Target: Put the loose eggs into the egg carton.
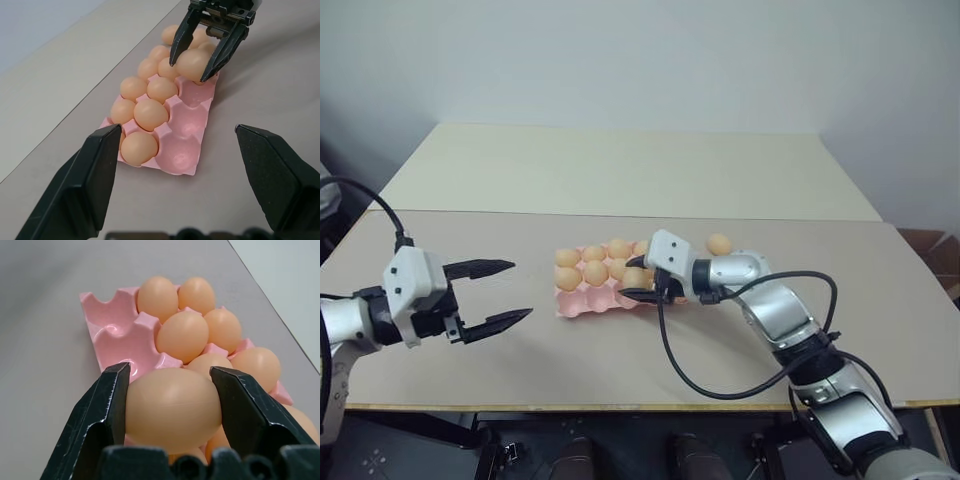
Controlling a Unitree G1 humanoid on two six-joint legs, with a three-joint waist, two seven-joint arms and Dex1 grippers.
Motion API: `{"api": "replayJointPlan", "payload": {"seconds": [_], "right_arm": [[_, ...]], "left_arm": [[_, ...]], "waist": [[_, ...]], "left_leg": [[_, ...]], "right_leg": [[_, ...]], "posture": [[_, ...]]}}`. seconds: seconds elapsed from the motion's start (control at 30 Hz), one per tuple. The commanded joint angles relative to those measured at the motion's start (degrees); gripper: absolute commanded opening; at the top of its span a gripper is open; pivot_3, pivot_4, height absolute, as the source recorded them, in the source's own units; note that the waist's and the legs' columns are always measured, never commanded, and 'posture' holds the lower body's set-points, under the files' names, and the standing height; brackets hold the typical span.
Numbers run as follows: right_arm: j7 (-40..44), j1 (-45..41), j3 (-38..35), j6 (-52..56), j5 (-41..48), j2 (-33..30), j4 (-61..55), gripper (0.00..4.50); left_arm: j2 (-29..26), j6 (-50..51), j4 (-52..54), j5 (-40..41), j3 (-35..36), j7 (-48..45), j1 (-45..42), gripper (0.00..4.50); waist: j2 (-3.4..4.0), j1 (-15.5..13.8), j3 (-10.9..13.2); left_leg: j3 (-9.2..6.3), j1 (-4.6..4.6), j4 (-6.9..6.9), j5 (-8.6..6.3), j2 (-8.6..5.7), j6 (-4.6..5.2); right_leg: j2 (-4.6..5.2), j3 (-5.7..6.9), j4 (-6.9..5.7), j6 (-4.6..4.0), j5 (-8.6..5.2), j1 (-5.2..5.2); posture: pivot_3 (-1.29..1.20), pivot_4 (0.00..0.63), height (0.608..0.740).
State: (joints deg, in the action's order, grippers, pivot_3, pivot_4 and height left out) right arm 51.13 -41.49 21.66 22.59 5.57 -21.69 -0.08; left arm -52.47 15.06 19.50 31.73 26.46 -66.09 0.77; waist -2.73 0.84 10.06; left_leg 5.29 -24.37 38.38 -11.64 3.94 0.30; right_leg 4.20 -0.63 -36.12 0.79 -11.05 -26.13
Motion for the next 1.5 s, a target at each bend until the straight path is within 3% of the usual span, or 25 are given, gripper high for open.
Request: {"api": "replayJointPlan", "payload": {"seconds": [0.03, 0.17, 0.33, 0.47, 0.73, 0.93, 1.17, 1.5], "right_arm": [[-0.1, -1.7, -0.2, -4.1, -1.4, 1.0, 1.1, 3.24], [0.0, -1.7, -0.5, -4.7, -2.0, 1.6, 1.7, 4.48], [0.4, -0.8, -1.3, -4.0, -2.3, 0.3, -0.9, 4.48], [1.8, 2.4, -5.0, -1.3, -0.4, -5.3, -8.5, 4.48], [9.9, 12.7, -21.2, 8.9, 12.2, -23.4, -21.0, 4.48], [11.5, 24.9, -33.1, 12.0, 14.7, -34.1, -24.0, 4.48], [8.4, 33.0, -40.6, 15.0, 15.7, -36.6, -26.4, 4.48], [5.8, 33.8, -39.2, 14.0, 15.1, -36.8, -25.8, 4.48]], "left_arm": [[-0.4, -0.2, 1.8, 1.0, 2.2, 0.8, 0.2, 3.92], [-0.4, 0.0, 1.9, 1.1, 1.9, 1.2, 0.0, 3.92], [-0.7, -0.3, 1.0, 0.8, 1.5, 1.1, -0.6, 3.92], [-0.7, -0.5, 0.3, 0.6, 0.9, 1.1, -1.4, 3.92], [-0.3, -1.2, -0.4, 0.5, 0.4, 0.9, -2.0, 3.92], [-0.5, -1.8, -1.8, 0.3, 0.4, 0.3, -2.6, 3.92], [-1.2, -2.0, -2.5, 0.1, 0.1, -0.1, -4.1, 3.92], [-1.2, -2.1, -2.4, 0.0, 0.2, -0.3, -4.3, 3.92]], "waist": [[0.00, 0.0, 0.0], [0.00, 0.1, 0.0], [0.00, 0.0, 0.0], [0.01, -0.3, 0.0], [0.00, -0.6, 0.0], [0.01, -0.4, 0.0], [0.01, -0.1, 0.0], [0.01, -0.2, 0.0]], "left_leg": [[0.00, 0.03, -0.03, 0.01, 0.01, -0.02], [0.00, 0.03, -0.05, 0.02, 0.01, -0.04], [0.02, 0.02, -0.08, 0.02, 0.01, -0.04], [0.01, 0.00, -0.09, 0.02, 0.00, -0.04], [0.03, 0.02, -0.12, 0.02, -0.06, -0.04], [0.02, 0.08, -0.15, 0.02, -0.02, -0.04], [0.05, 0.12, -0.15, 0.02, -0.05, -0.04], [0.05, 0.08, -0.15, 0.02, -0.07, -0.04]], "right_leg": [[-0.01, 0.00, -0.02, 0.00, 0.00, 0.00], [-0.02, 0.00, -0.01, -0.03, 0.00, -0.01], [-0.01, 0.00, 0.00, -0.02, 0.01, -0.03], [0.02, 0.02, 0.02, -0.05, -0.02, -0.03], [0.07, 0.01, 0.08, 0.13, -0.14, -0.01], [0.04, -0.02, 0.08, 0.28, -0.26, 0.01], [0.04, -0.11, 0.07, 0.31, -0.26, 0.01], [0.06, -0.12, 0.12, 0.33, -0.28, 0.01]], "posture": [[0.00, 0.150, 0.740], [0.00, 0.150, 0.740], [0.00, 0.150, 0.740], [0.00, 0.150, 0.740], [0.00, 0.150, 0.740], [0.00, 0.150, 0.740], [0.00, 0.150, 0.740], [0.00, 0.150, 0.740]]}}
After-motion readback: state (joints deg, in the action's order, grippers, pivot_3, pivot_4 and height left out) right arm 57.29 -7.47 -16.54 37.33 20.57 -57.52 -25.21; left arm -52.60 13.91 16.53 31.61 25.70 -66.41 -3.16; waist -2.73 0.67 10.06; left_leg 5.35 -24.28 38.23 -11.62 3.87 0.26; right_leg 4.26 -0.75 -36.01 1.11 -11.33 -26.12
